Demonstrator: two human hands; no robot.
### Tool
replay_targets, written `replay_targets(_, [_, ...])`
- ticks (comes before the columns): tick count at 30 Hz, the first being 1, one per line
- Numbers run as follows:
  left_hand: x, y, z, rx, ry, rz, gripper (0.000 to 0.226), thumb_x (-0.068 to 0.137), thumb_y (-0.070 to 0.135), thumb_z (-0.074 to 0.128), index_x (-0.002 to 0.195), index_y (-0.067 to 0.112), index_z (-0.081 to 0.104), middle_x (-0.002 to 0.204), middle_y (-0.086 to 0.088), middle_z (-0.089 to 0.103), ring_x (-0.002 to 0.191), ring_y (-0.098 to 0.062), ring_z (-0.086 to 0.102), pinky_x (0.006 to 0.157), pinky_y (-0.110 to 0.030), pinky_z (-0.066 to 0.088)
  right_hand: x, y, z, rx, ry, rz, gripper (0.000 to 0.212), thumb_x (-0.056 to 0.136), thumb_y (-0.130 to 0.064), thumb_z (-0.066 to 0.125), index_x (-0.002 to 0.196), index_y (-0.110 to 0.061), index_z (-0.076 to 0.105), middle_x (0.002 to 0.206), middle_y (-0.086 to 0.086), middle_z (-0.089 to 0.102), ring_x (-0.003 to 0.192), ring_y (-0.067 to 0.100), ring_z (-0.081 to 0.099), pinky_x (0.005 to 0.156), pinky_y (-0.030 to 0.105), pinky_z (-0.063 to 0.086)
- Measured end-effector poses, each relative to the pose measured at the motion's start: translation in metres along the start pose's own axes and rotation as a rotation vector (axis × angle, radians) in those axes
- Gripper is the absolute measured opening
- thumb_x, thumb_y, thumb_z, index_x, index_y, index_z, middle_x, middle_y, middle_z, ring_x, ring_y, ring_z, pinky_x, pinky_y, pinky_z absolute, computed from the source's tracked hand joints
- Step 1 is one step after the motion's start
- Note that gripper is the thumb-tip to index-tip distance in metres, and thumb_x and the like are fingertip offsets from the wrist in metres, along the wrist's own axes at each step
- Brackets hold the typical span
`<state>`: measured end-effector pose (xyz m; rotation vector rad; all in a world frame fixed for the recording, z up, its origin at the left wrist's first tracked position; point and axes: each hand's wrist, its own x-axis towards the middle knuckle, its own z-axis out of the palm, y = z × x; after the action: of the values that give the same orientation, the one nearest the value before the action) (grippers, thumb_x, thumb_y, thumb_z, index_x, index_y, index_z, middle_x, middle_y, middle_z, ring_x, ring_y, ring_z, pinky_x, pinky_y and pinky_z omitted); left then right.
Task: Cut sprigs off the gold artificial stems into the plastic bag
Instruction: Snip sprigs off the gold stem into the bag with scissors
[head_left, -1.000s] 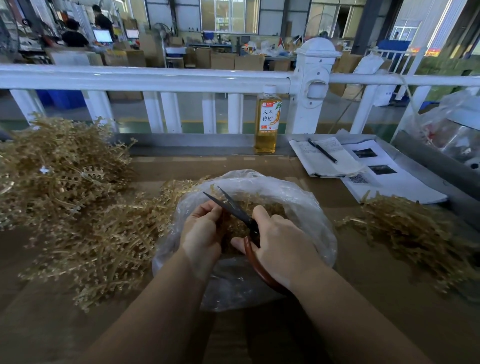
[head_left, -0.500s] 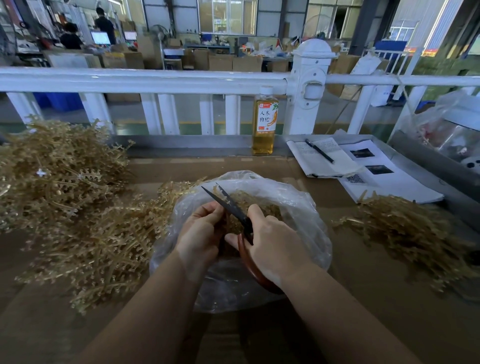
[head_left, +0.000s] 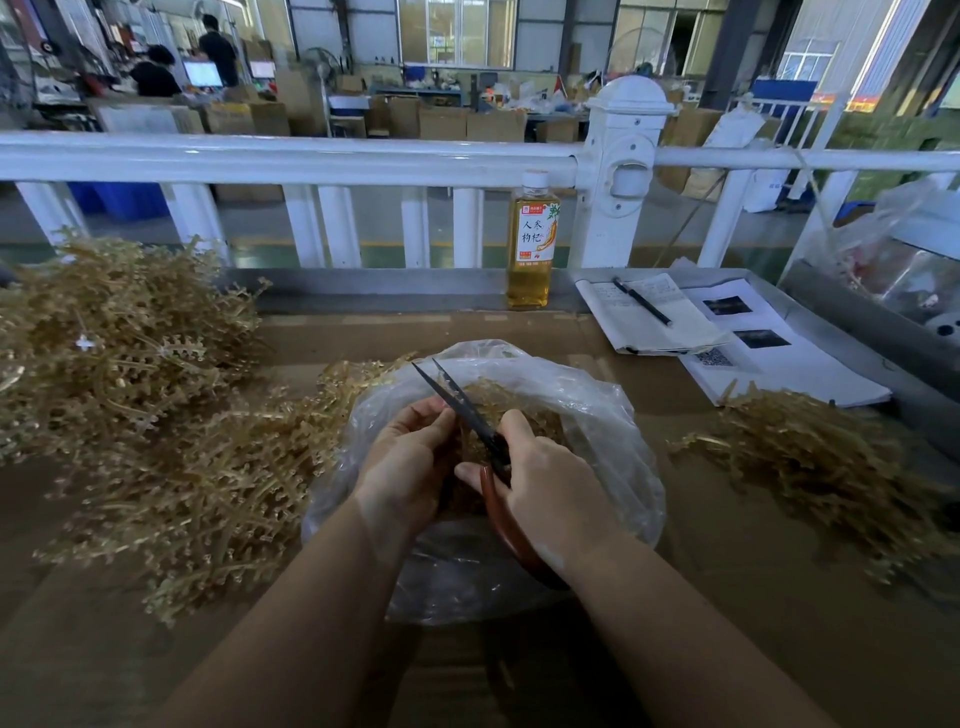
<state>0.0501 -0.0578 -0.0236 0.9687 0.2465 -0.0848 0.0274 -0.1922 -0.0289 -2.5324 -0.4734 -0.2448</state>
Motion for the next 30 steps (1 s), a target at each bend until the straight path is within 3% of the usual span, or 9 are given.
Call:
replay_targets(4, [0.001,-0.001,-0.002,0.002,-0.007,0.001,0.019,0.094,0.001,0.048,0.080,0.012,0.054,0.082,-0.010,0.060,0.069,-0.020,0.056,0.061,-0.031,0.050,0.001,-0.001,-0.001,-0.014,0.015,-0.015,0.034,0.092,-0.058,0.047,0.095,-0.028,0.029,0.081,-0.001,0.058,0.077,0.022,0.060,0.066,0.029,0.041])
replay_targets(11, [0.007,-0.003,-0.006,-0.030,0.016,-0.021,0.022,0.093,-0.002,0.042,0.081,0.011,0.055,0.078,-0.009,0.060,0.073,-0.022,0.059,0.056,-0.025,0.056,0.001,0.003,0.000,-0.049,0.007,-0.031,0.034,0.092,-0.057,0.047,0.094,-0.027,0.030,0.072,-0.007,0.053,0.066,0.016,0.051,0.062,0.027,0.038])
replay_targets(14, [0.009,-0.002,-0.006,-0.049,0.063,-0.051,0.017,0.094,0.011,0.047,0.104,0.009,0.061,0.090,-0.010,0.062,0.090,-0.028,0.059,0.095,-0.041,0.047,0.000,0.004,0.001,-0.074,-0.006,-0.039,0.036,0.091,-0.058,0.047,0.096,-0.028,0.029,0.076,-0.005,0.055,0.068,0.017,0.054,0.063,0.028,0.042])
replay_targets(15, [0.010,-0.002,-0.006,-0.043,0.080,-0.048,0.018,0.095,0.014,0.049,0.108,0.009,0.060,0.093,-0.011,0.062,0.094,-0.028,0.058,0.099,-0.044,0.044,0.000,0.004,0.001,-0.074,-0.010,-0.039,0.036,0.091,-0.058,0.047,0.096,-0.028,0.029,0.077,-0.004,0.056,0.069,0.018,0.055,0.064,0.029,0.044])
replay_targets(17, [0.011,-0.004,-0.006,-0.038,0.101,-0.024,0.011,0.095,0.013,0.051,0.098,0.009,0.060,0.092,-0.011,0.062,0.089,-0.027,0.061,0.091,-0.044,0.049,0.000,0.005,0.001,-0.063,-0.006,-0.039,0.036,0.091,-0.058,0.049,0.095,-0.027,0.030,0.075,-0.004,0.055,0.068,0.018,0.053,0.062,0.028,0.041])
replay_targets(19, [0.011,-0.007,-0.005,-0.032,0.102,0.000,0.014,0.095,0.009,0.050,0.083,0.010,0.057,0.080,-0.009,0.063,0.072,-0.022,0.062,0.069,-0.036,0.055,0.000,0.005,0.000,-0.060,-0.001,-0.042,0.035,0.091,-0.058,0.049,0.095,-0.029,0.030,0.075,-0.007,0.053,0.066,0.014,0.052,0.061,0.025,0.039])
replay_targets(22, [0.011,-0.008,-0.005,-0.004,0.098,0.021,0.017,0.095,0.006,0.050,0.080,0.009,0.057,0.069,-0.008,0.065,0.060,-0.018,0.063,0.052,-0.029,0.056,-0.001,0.005,0.000,-0.077,0.009,-0.048,0.037,0.090,-0.061,0.047,0.097,-0.028,0.031,0.078,-0.005,0.057,0.069,0.014,0.056,0.062,0.024,0.042])
replay_targets(30, [0.006,-0.010,-0.006,0.055,0.051,0.036,0.009,0.094,0.005,0.051,0.088,0.007,0.057,0.083,-0.015,0.063,0.073,-0.027,0.061,0.056,-0.032,0.057,-0.004,0.006,-0.001,-0.096,0.037,-0.055,0.037,0.088,-0.064,0.045,0.096,-0.032,0.028,0.083,-0.004,0.057,0.073,0.015,0.055,0.063,0.024,0.037])
